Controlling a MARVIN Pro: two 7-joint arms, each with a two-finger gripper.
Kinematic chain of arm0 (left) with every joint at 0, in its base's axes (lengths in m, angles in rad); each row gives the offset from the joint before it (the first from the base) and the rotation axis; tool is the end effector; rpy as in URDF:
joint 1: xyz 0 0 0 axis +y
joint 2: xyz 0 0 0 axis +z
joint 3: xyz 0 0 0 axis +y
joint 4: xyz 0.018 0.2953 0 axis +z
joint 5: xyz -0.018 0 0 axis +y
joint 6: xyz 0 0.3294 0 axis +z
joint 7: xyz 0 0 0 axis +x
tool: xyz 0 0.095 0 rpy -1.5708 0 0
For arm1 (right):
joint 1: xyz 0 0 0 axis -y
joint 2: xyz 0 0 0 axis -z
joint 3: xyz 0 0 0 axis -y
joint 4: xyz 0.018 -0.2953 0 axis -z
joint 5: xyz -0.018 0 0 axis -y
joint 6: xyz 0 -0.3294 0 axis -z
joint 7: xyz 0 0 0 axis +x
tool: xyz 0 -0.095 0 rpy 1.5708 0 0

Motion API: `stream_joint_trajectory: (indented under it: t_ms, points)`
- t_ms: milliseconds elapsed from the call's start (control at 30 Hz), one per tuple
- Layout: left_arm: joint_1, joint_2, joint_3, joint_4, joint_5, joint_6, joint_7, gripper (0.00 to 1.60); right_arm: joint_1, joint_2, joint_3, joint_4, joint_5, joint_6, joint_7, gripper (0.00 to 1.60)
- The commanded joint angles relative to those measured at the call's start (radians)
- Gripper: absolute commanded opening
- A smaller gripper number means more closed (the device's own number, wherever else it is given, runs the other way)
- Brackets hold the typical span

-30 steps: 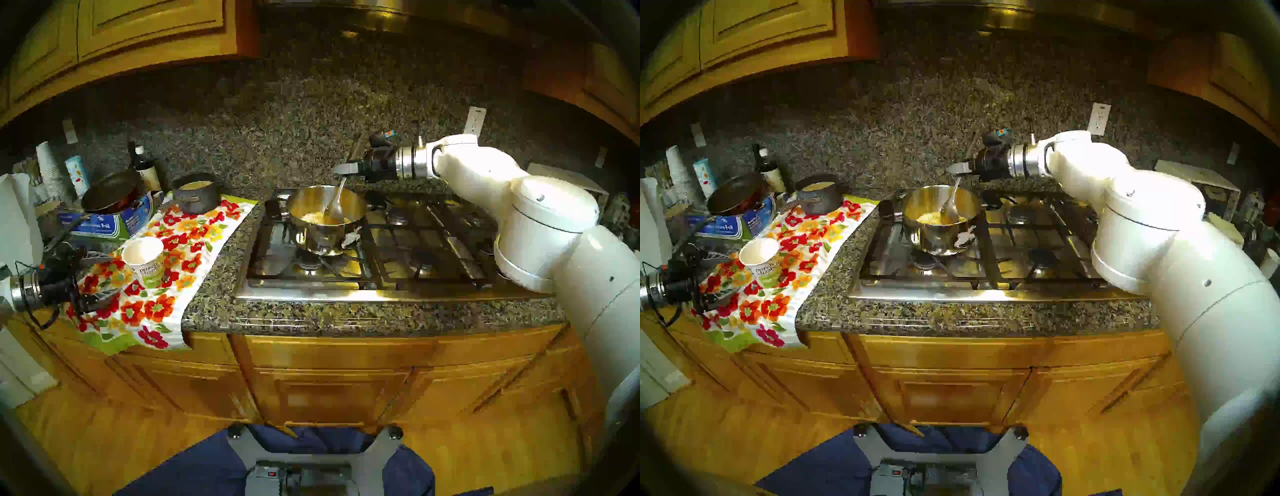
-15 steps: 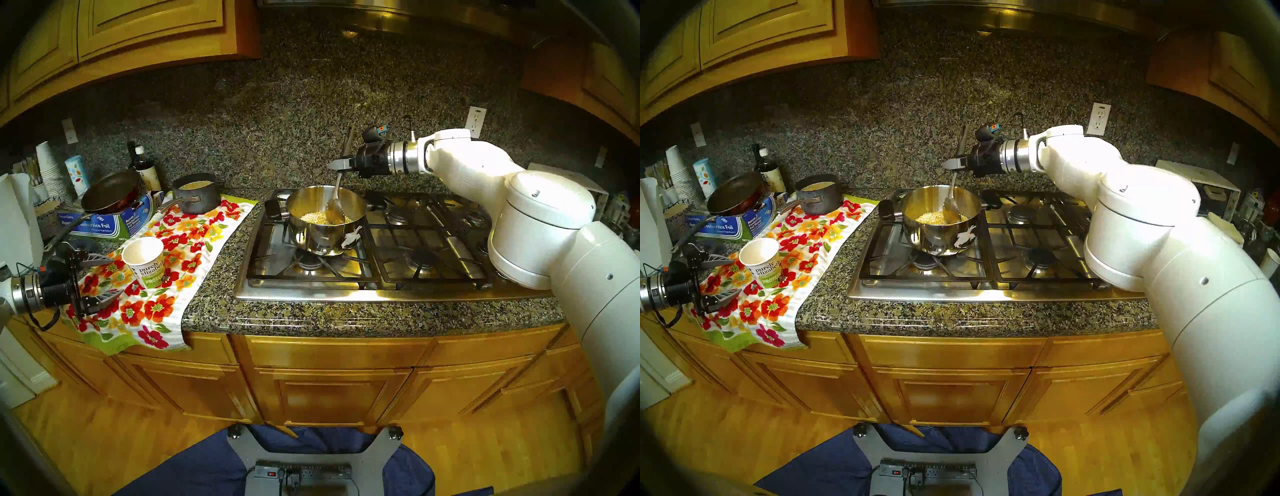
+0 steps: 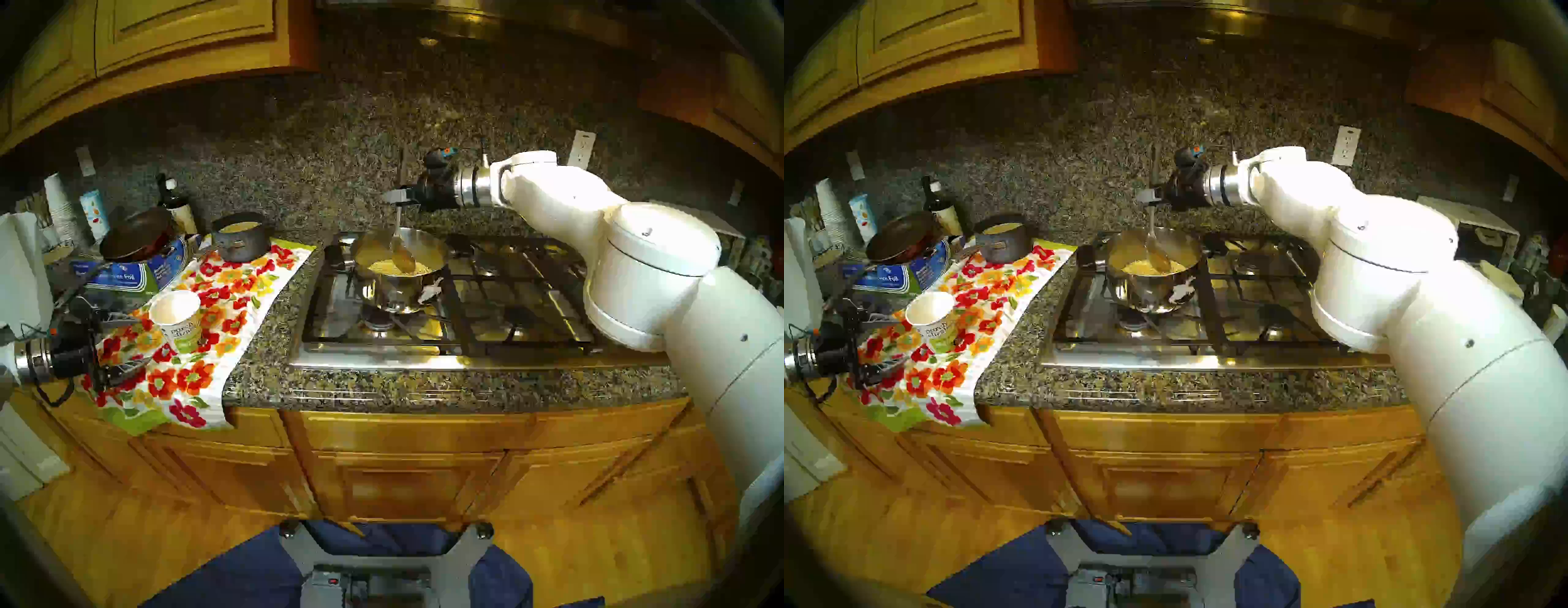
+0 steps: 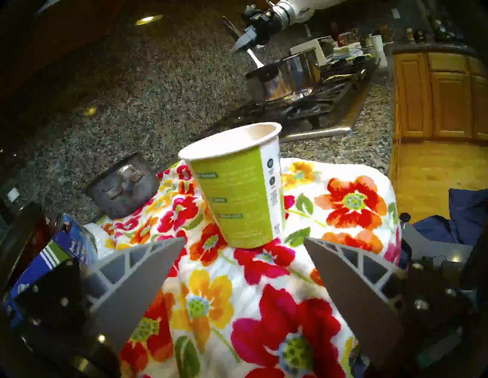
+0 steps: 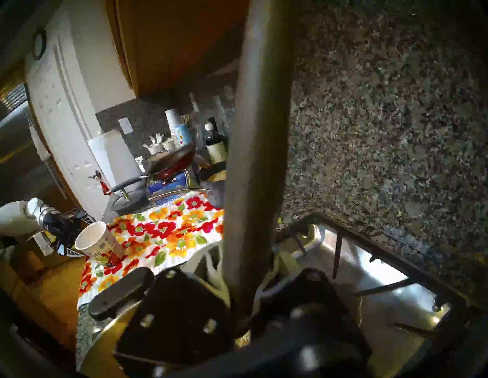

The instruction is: Pour oats into pot and stir with a spoon

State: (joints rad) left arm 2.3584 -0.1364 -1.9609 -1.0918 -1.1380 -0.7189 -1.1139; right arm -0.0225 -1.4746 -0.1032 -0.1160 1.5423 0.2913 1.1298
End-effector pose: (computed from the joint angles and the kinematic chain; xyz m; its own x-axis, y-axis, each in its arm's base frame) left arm 0.2987 0.4128 -0.1926 -0.0871 -0.5150 0.8528 -0.7183 -0.5606 -0.4120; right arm 0.6615 0.0623 -0.0421 0.3173 0.1308 0.9393 0.8674 -0.4404 -0.2316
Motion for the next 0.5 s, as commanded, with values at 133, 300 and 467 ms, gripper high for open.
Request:
stream_joint_trajectory:
  t_ms: [133,300,467]
  points:
    - [-0.012,0.010,-0.023,0.001,-0.009,-0.004,-0.037,1.60,0.062,-0.025,0.054,-0.017,0.043,0.003,0.016,0.00]
    - [-0.012,0.009,-0.027,0.002,-0.012,-0.004,-0.048,1.60,0.052,-0.008,0.073,-0.025,0.057,0.009,0.056,0.00]
    - [-0.012,0.008,-0.033,0.004,-0.018,-0.003,-0.065,1.60,0.039,0.018,0.082,-0.036,0.061,0.016,0.122,0.00]
